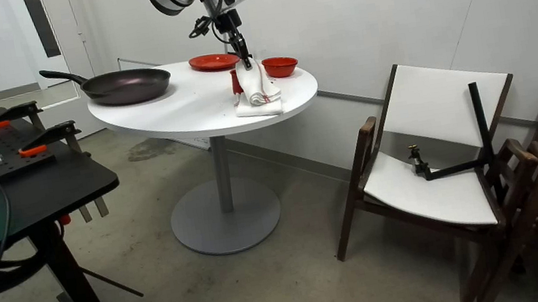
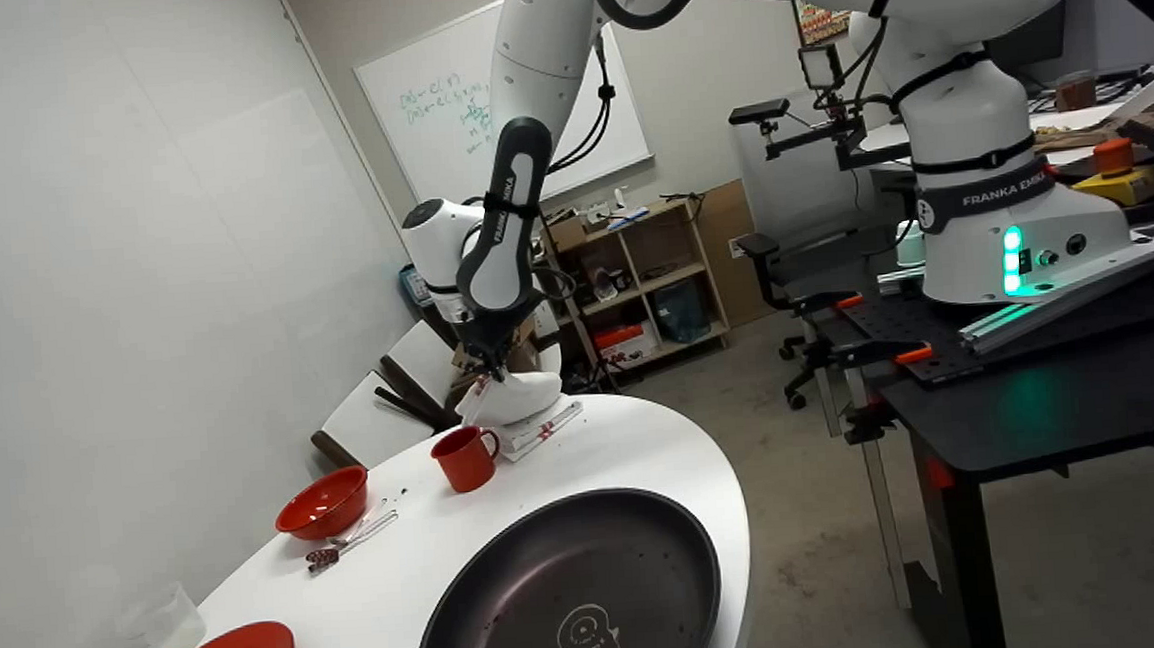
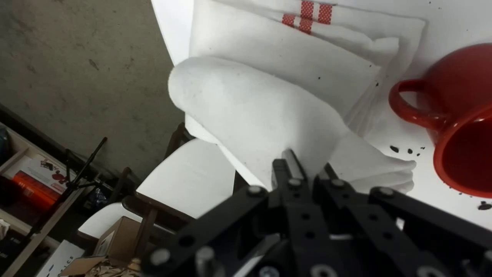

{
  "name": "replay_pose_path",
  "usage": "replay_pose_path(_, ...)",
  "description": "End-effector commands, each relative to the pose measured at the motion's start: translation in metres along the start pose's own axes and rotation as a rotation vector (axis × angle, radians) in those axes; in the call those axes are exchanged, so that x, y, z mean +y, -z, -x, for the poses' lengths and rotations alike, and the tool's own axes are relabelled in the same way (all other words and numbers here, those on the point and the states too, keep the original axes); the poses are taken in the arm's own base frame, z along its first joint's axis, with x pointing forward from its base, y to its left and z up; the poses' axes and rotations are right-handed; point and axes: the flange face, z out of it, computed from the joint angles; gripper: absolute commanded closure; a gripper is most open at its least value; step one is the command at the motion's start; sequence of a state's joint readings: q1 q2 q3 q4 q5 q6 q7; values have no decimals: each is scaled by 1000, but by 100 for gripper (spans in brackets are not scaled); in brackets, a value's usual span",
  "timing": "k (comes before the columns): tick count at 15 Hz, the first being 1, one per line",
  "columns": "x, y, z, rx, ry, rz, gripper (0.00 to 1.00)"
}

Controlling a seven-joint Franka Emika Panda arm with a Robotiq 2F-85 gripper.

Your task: Pick a cloth and wipe the pan

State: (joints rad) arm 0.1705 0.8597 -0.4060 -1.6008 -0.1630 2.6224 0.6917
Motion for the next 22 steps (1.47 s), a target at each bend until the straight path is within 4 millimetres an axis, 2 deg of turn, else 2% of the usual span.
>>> replay_pose_path(1,-11,-11,4,-9,13,-6,98)
replay_pose_path(6,-27,-17,25,-145,16,-171,98)
replay_pose_path(10,-28,-23,29,-212,11,-239,97)
replay_pose_path(11,-27,-24,29,-223,10,-246,68)
replay_pose_path(13,-23,-25,28,-235,5,-255,63)
replay_pose_path(21,-19,-20,26,-234,-5,-277,4)
replay_pose_path(22,-18,-16,25,-229,-3,-282,1)
